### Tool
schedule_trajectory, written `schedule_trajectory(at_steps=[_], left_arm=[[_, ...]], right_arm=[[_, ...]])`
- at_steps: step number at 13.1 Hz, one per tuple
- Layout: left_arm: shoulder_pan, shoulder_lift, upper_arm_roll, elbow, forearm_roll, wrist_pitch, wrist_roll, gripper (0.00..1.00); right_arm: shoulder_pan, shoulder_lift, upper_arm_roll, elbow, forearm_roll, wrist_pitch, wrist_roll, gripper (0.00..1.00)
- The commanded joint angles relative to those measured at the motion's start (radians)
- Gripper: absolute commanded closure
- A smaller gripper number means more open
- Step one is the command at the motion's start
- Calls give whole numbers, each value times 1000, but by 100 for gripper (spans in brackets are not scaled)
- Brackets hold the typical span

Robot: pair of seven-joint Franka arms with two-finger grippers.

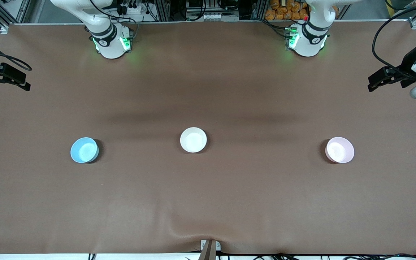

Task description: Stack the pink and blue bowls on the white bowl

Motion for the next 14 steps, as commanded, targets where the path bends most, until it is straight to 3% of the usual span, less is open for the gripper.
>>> schedule_trajectory(at_steps=[1,5,14], left_arm=[[26,20,-3,0,-13,17,18,0],[40,31,-3,-51,-15,106,18,0],[77,126,-3,-62,-16,218,18,0]], right_arm=[[11,7,-7,10,2,-4,7,0],[11,7,-7,10,2,-4,7,0],[11,7,-7,10,2,-4,7,0]])
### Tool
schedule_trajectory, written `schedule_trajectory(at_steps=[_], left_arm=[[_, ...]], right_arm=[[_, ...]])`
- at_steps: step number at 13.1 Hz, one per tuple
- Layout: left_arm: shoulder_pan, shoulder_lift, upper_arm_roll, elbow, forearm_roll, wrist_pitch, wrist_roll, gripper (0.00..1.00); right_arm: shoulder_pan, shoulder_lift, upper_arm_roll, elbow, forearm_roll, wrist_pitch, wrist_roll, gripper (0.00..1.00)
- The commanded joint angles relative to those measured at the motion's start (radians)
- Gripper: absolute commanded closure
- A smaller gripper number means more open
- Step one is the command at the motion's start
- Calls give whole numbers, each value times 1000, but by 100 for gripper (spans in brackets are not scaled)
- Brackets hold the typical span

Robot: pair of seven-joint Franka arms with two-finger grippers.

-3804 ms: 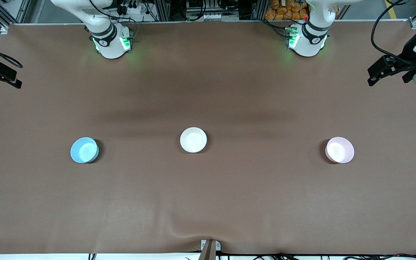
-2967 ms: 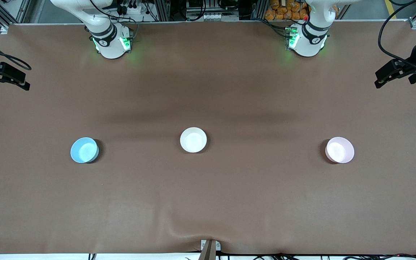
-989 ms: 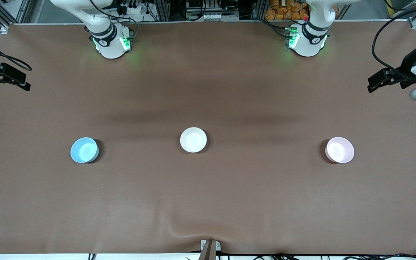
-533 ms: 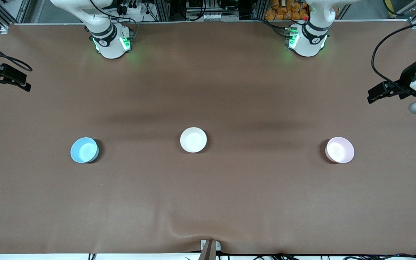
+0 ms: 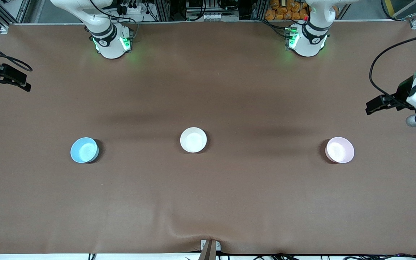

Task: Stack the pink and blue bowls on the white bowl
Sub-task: 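Move the left gripper down to the pink bowl rim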

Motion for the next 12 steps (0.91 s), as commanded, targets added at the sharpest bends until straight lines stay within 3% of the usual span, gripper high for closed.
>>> schedule_trajectory(at_steps=[1,12], left_arm=[[41,29,-4,-15,-18,48,19,0],[151,310,-4,-43,-67,282,102,0]], right_arm=[[11,5,-7,10,2,-4,7,0],[11,5,-7,10,2,-4,7,0]])
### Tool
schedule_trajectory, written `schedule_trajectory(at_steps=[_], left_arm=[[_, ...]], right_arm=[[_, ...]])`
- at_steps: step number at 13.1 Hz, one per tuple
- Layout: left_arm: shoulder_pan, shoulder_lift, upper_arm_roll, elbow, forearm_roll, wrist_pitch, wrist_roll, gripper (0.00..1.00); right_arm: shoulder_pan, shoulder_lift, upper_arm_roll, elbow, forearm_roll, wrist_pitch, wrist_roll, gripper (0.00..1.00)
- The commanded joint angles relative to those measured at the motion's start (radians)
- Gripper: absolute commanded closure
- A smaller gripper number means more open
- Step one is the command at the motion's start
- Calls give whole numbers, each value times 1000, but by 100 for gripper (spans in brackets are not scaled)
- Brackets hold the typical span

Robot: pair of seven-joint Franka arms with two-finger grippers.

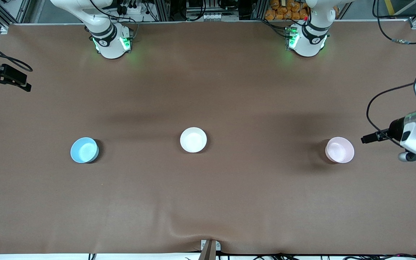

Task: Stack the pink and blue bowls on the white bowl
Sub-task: 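Move the left gripper down to the pink bowl rim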

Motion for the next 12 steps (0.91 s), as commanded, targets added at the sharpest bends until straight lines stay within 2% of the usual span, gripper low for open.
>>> schedule_trajectory(at_steps=[1,5,9,12], left_arm=[[21,60,-5,10,-18,46,33,0],[24,149,-5,-4,-16,112,55,0],[26,169,-5,-86,-16,235,96,0],[35,207,-5,-94,-16,276,139,0]], right_arm=[[11,4,-7,10,2,-4,7,0],[11,4,-7,10,2,-4,7,0],[11,4,-7,10,2,-3,7,0],[11,4,-7,10,2,-3,7,0]])
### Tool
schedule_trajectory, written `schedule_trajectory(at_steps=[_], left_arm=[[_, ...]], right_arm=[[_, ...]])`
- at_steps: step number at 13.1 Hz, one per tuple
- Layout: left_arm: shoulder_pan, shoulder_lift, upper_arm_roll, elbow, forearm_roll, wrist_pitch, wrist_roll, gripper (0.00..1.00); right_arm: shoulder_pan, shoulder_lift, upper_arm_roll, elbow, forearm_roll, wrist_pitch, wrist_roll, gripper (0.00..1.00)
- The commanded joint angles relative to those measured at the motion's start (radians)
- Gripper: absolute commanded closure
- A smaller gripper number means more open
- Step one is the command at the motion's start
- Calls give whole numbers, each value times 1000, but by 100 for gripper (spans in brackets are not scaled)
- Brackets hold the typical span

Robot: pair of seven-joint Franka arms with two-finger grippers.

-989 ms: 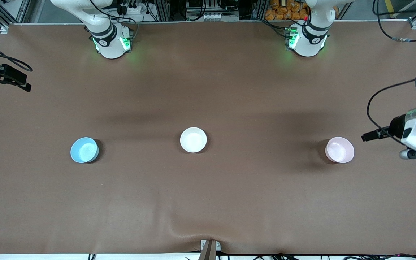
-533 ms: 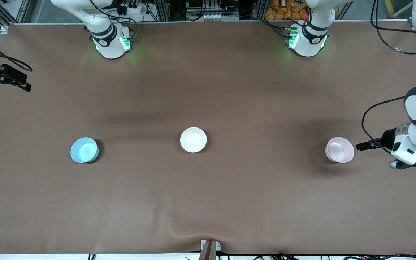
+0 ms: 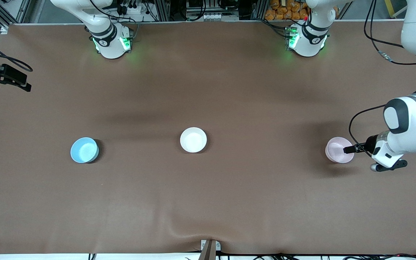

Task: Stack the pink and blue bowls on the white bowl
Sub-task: 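Move the left gripper down to the pink bowl rim, then close the left gripper on the pink bowl rim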

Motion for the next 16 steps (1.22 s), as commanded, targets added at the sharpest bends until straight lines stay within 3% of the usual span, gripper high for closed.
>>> schedule_trajectory(at_steps=[1,2,7,11,12,13,14,15,16], left_arm=[[28,22,-4,-14,-16,47,66,4],[43,28,-4,-13,-16,54,92,15],[42,44,-4,-13,-16,67,114,23],[33,47,-4,-10,-16,68,114,40],[32,47,-5,-11,-16,68,114,52],[34,47,-7,-13,-16,68,114,79],[34,47,-10,-14,-16,68,114,92],[34,47,-10,-20,-16,68,114,100],[36,47,-12,-22,-16,68,114,100]], right_arm=[[11,4,-7,10,2,-3,7,0],[11,4,-7,10,2,-4,7,0],[11,5,-7,10,2,-3,7,0],[11,5,-7,10,2,-3,7,0],[11,5,-7,10,2,-1,7,0],[11,5,-7,10,2,-1,7,0],[11,5,-7,10,2,-3,7,0],[11,5,-7,10,2,-1,7,0],[11,5,-7,10,2,-1,7,0]])
